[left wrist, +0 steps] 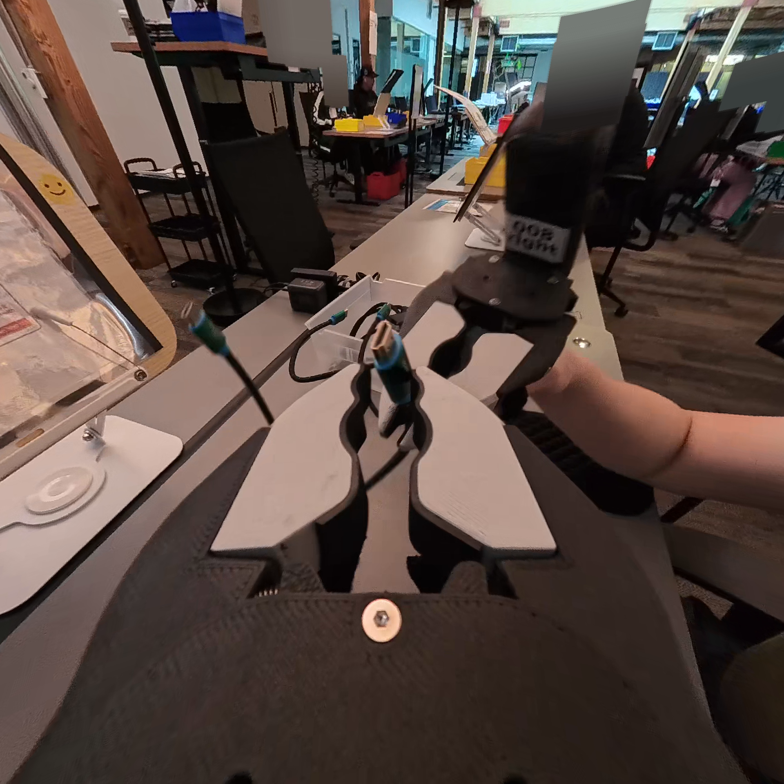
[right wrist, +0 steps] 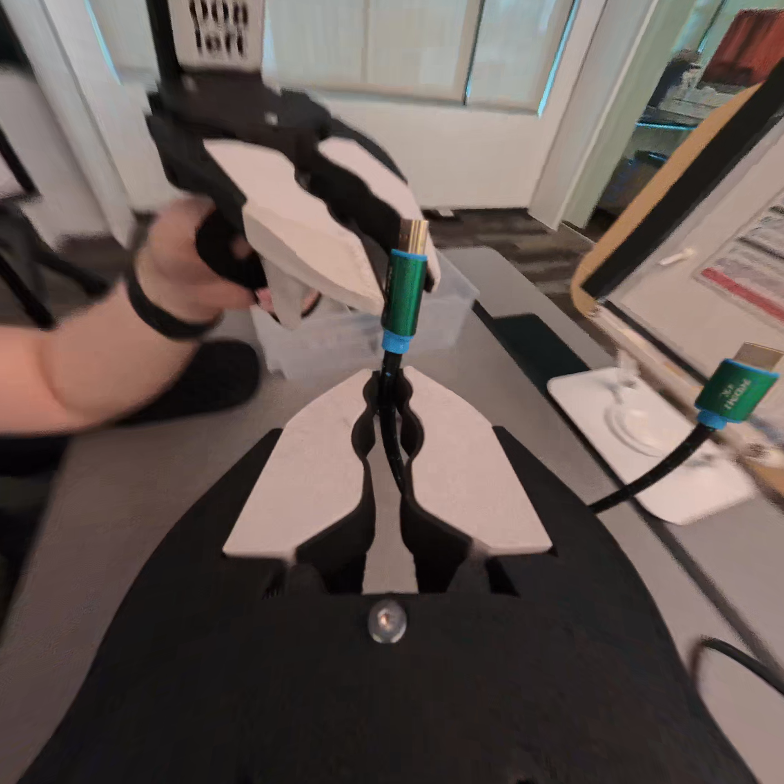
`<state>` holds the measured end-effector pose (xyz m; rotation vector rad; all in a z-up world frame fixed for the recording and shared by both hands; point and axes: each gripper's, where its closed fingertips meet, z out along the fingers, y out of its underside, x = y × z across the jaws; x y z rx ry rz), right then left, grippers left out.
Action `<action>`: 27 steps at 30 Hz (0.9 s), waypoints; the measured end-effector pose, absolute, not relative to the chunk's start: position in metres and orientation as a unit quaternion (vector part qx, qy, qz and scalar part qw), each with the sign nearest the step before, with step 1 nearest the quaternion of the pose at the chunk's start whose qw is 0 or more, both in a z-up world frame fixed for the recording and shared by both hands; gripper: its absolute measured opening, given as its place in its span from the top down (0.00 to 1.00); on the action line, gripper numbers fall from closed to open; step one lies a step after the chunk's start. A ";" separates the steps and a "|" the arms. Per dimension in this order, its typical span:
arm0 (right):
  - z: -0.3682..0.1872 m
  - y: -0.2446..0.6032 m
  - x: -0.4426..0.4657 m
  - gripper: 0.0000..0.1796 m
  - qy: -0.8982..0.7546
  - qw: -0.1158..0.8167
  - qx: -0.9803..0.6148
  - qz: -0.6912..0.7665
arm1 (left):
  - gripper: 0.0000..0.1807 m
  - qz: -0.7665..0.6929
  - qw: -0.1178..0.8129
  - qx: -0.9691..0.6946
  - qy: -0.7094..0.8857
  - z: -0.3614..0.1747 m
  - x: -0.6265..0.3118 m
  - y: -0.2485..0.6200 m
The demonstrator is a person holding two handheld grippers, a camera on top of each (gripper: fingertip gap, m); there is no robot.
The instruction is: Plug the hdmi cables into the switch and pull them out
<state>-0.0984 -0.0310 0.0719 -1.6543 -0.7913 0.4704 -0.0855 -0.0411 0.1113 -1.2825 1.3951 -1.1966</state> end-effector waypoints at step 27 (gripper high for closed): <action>0.082 -0.032 -0.079 0.86 -0.440 0.619 -0.643 -0.101 | 0.94 -0.600 0.305 -0.568 0.475 0.091 -0.087 -0.015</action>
